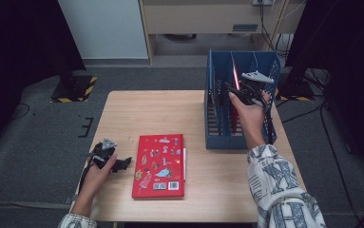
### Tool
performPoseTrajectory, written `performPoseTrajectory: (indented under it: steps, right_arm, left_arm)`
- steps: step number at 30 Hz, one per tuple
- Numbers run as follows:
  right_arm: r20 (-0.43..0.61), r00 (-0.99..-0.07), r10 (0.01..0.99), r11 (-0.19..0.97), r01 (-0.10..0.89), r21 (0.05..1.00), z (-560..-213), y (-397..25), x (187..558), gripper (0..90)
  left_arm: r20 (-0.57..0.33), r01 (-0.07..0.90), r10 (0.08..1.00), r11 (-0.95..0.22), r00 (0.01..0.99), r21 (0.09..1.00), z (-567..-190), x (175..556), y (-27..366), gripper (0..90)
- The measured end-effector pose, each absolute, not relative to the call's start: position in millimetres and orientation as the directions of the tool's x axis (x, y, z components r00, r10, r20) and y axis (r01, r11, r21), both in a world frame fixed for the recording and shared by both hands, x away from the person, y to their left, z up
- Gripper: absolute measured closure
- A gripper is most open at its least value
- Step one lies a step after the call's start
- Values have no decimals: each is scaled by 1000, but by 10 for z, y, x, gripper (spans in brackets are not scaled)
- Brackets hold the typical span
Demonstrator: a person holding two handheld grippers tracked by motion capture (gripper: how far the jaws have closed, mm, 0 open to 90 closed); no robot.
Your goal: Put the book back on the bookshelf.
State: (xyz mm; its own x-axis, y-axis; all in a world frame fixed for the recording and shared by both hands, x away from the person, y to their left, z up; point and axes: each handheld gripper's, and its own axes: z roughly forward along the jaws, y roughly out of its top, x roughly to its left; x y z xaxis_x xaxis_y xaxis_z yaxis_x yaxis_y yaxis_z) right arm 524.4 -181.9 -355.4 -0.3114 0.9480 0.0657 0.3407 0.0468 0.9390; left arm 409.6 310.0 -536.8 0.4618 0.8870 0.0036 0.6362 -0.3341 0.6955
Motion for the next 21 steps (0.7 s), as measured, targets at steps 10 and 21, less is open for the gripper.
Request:
performPoseTrajectory:
  steps: [10, 21]
  right_arm:
    - [45, -331, 943, 70, 329, 942, -3520, -1792, 5189, 209]
    - [109, -365, 925, 16, 324, 946, -3463, -1876, 4995, 89]
  left_arm:
    - [3, 637, 888, -333, 461, 695, -5367, 4098, 3096, 0]
    - [3, 637, 888, -333, 461, 695, -5367, 4098, 3096, 0]
